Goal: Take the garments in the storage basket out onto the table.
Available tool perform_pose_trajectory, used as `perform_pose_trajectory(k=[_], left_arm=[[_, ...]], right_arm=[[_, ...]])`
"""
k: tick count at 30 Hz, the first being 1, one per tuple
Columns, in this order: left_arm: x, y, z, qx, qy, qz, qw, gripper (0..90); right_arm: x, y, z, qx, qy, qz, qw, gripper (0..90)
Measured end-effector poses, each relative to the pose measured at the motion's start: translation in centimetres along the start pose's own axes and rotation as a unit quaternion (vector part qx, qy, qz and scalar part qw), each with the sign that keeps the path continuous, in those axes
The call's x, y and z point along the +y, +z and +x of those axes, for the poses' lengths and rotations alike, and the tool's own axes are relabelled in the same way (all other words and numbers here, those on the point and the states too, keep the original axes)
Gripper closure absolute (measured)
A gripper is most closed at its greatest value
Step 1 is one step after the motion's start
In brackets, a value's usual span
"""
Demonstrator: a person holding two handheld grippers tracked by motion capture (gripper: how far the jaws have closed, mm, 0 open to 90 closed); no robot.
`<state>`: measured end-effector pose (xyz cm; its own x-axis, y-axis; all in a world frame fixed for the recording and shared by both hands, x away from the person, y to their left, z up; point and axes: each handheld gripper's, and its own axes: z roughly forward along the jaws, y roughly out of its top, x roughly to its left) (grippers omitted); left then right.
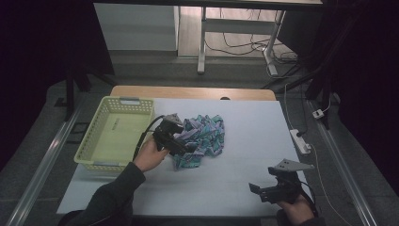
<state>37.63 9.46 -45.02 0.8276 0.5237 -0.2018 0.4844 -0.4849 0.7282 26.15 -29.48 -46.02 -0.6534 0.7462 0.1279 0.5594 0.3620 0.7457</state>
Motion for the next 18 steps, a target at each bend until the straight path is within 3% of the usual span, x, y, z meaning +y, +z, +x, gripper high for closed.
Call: perform_pose_trajectory(k=[18], left_arm=[[-0.9, -1.6, -1.2, -0.005, -0.001, -0.014, 0.9999, 0.0]], right_arm=[[0.0, -0.1, -0.1, 0.0, 0.001, -0.003, 1.0, 0.0]])
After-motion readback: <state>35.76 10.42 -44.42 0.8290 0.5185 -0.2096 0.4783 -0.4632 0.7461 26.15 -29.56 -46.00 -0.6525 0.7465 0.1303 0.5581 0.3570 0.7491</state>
